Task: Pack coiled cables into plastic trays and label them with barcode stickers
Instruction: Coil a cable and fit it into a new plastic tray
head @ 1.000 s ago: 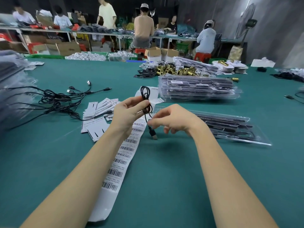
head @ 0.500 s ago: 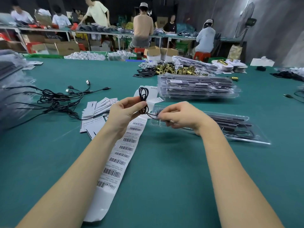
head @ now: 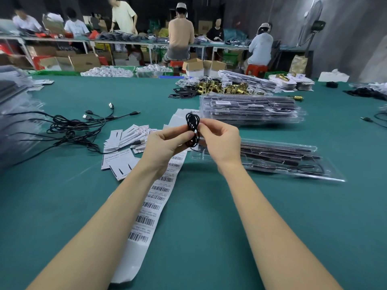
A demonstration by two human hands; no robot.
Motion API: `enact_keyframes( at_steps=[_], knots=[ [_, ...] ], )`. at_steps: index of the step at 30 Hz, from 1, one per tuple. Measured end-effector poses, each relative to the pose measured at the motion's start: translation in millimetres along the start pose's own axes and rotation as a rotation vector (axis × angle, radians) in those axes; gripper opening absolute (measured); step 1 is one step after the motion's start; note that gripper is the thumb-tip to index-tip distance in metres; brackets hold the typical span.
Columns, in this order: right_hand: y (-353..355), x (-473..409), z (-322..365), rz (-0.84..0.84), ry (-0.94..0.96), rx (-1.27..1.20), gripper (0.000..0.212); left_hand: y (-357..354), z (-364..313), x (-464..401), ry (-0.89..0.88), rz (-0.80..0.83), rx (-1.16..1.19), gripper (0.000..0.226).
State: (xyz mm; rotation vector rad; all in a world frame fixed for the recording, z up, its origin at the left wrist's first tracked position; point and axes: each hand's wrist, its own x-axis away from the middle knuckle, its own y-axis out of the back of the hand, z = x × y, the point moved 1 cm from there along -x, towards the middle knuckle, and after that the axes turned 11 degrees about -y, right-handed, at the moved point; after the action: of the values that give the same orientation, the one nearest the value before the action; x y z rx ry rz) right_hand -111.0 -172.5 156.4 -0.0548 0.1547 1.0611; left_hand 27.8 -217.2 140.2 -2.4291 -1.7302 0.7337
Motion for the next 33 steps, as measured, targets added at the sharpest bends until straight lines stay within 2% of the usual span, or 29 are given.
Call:
enact_keyframes(
  at_steps=[3,7,10,14,16,18,21,24,27,30,33],
  knots=[
    [-0.5,-1.5,-3.1,0.099,-0.071,-0.071,0.016,0.9,-1.0,1.2,0.034,-0.019,0.082,0.018],
    [1.4,-1.5,-6.0,0.189,-0.084,-0.058,0.023,2.9,0.1,1.9,0.066,-0.013,0.141,0.019],
    [0.1,0.3,-7.6,0.206,-0.113,-0.154,0.028,1.7,0.4,2.6,0.078,-0.012,0.166,0.016],
    [-2.7,0.0,-9.0,0.220,-0.103,-0.182,0.030,5.1,-0.1,0.7,0.078,-0.006,-0.037,0.012],
    [-3.3,-0.4,-8.9,0.224,-0.098,-0.158,0.029,9.9,-2.9,-1.4,0.060,0.034,-0.079,0.017],
    [-3.2,-1.4,-8.5,0.235,-0.094,-0.124,0.030,17.3,-10.5,-4.6,0.010,0.091,-0.139,0.033],
    [-3.6,-3.0,-6.3,0.265,-0.056,-0.038,0.028,25.4,-23.1,-6.9,-0.084,0.201,-0.333,0.045],
    [-5.1,-3.3,-5.2,0.255,-0.034,0.019,0.024,22.8,-26.8,-5.4,-0.119,0.274,-0.394,0.034],
    [-5.8,-2.8,-7.3,0.235,-0.058,0.010,0.021,19.6,-26.9,-4.4,-0.135,0.263,-0.414,0.025],
    [-3.3,-3.5,-9.9,0.213,0.002,0.157,0.020,20.9,-24.1,-3.2,-0.126,0.250,-0.453,0.019],
    [12.8,-9.2,-2.7,0.318,0.013,0.338,0.027,28.7,-20.5,-3.5,-0.082,0.152,-0.423,0.015]
  ],
)
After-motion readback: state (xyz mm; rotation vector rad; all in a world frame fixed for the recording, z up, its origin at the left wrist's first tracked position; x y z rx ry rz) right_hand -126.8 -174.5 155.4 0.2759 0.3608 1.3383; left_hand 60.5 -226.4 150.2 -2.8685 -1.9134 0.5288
